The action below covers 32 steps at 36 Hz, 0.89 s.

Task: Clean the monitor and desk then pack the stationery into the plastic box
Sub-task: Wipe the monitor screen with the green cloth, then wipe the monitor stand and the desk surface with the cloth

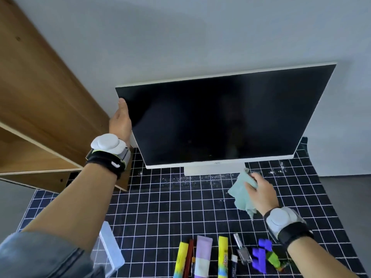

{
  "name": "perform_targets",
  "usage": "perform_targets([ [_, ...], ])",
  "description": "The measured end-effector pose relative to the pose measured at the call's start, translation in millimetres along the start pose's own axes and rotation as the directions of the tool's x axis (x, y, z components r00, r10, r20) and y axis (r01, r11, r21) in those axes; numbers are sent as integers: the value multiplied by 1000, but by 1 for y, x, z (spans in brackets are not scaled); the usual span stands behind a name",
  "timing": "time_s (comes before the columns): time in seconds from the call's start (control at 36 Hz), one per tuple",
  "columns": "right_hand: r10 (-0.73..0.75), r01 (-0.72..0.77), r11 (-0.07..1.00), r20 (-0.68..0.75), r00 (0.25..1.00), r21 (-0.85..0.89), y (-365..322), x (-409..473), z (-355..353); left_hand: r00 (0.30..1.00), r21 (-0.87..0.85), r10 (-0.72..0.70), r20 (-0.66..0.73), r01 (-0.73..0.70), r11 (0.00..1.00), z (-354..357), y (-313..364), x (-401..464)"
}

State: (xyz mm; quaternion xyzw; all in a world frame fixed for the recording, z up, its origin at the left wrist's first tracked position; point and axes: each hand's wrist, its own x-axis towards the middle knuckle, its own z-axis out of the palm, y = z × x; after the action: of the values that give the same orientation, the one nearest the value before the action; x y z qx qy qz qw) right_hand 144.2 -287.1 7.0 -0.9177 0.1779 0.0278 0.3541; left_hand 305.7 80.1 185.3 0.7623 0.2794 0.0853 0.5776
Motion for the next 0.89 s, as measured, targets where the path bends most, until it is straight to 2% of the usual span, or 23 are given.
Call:
perform_targets([
  [0.19, 18, -14, 999, -80, 997, 52, 35, 12, -29, 997, 38, -10, -73, 13, 999, -4, -8, 2],
  [0.31, 59, -50, 996, -129, 990, 75, 57, 21, -45, 989, 104, 86, -118, -74, 992, 9, -20, -17],
  [0.53, 148, -131, 987, -236, 960, 88, 85, 38, -76, 988, 233, 68, -137, -35, 972, 25, -67, -66],
  [0.72, 164, -152, 986, -285, 944, 65, 100, 64, -95, 999, 422, -22, 35, 5, 907, 43, -130, -121],
  [0.89, 165, -155, 986, -270, 949, 58, 110, 97, -100, 965, 584, -150, 216, -5, 812, 47, -180, -158],
])
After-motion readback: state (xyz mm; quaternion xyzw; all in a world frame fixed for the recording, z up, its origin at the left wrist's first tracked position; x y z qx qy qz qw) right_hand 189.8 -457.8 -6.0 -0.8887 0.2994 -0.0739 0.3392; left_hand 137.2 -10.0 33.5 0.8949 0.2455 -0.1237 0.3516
